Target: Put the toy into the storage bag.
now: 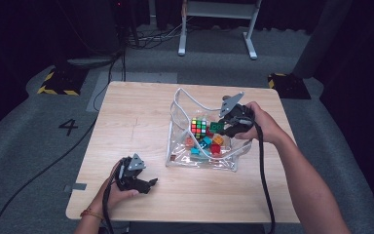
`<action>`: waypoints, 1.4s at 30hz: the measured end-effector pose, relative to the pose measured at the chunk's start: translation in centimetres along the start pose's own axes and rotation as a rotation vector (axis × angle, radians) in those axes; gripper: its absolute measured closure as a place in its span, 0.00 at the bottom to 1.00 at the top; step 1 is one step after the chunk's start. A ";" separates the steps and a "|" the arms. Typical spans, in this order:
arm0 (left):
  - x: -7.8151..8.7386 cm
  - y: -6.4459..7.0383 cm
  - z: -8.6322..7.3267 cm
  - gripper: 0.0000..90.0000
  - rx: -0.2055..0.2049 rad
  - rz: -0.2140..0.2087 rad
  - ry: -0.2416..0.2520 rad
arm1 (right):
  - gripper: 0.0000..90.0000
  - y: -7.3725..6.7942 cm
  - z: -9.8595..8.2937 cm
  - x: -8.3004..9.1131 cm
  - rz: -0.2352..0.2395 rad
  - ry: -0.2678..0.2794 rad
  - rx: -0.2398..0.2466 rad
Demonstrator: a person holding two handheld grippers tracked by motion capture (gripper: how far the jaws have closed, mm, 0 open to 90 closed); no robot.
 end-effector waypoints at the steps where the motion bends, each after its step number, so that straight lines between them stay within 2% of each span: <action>1: 0.0 0.0 0.0 0.15 0.002 -0.002 -0.001 | 0.66 0.0 0.0 -0.1 0.007 -0.027 -0.008; 2: 0.0 0.0 0.0 0.15 0.001 -0.001 0.000 | 0.66 0.1 -0.1 -0.3 0.008 -0.039 0.001; 8: 0.0 0.0 0.0 0.15 0.001 -0.002 -0.001 | 0.66 0.4 -0.9 -0.8 0.012 -0.156 -0.031; 13: 0.0 0.0 0.0 0.15 0.001 -0.001 -0.001 | 0.66 0.6 -1.6 -0.5 0.002 -0.246 -0.046; 16: 0.0 0.0 0.0 0.15 0.002 -0.003 0.000 | 0.65 0.8 -2.0 -0.3 -0.011 -0.274 -0.061; 20: 0.0 0.0 0.0 0.15 0.001 -0.003 -0.001 | 0.65 1.0 -2.2 0.2 -0.018 -0.260 -0.068; 22: 0.0 0.0 0.0 0.15 0.000 -0.002 -0.002 | 0.59 1.0 -2.1 0.3 -0.028 -0.233 -0.060; 26: 0.0 0.0 0.0 0.15 0.000 -0.001 -0.001 | 0.58 0.7 -1.9 1.0 -0.034 -0.149 -0.070; 30: 0.0 0.0 0.0 0.15 0.004 -0.003 0.002 | 0.53 0.2 -1.9 2.2 -0.059 -0.005 -0.083; 35: 0.0 0.0 0.0 0.15 0.003 -0.002 0.001 | 0.39 -0.5 -2.5 3.6 -0.144 0.109 -0.102; 37: 0.0 0.0 0.0 0.15 0.003 -0.002 0.001 | 0.37 -1.2 -2.9 4.3 -0.170 0.181 -0.157; 39: 0.0 0.0 0.0 0.15 0.003 -0.002 0.001 | 0.34 -1.5 -3.4 5.0 -0.203 0.236 -0.169; 40: 0.0 0.0 0.0 0.15 0.004 -0.001 0.002 | 0.33 -1.6 -3.7 5.3 -0.204 0.260 -0.172; 42: 0.0 0.1 0.0 0.15 0.005 -0.001 0.002 | 0.31 -1.9 -4.0 5.8 -0.233 0.289 -0.199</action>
Point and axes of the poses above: each handheld gripper's, and its own axes: x roughly backward along the jaws, z roughly out of its top, y roughly to its right, the point moved 1 cm from there along -x, roughly forward along the jaws, and after that the axes turned 12 degrees about y, right-handed, at the moved point
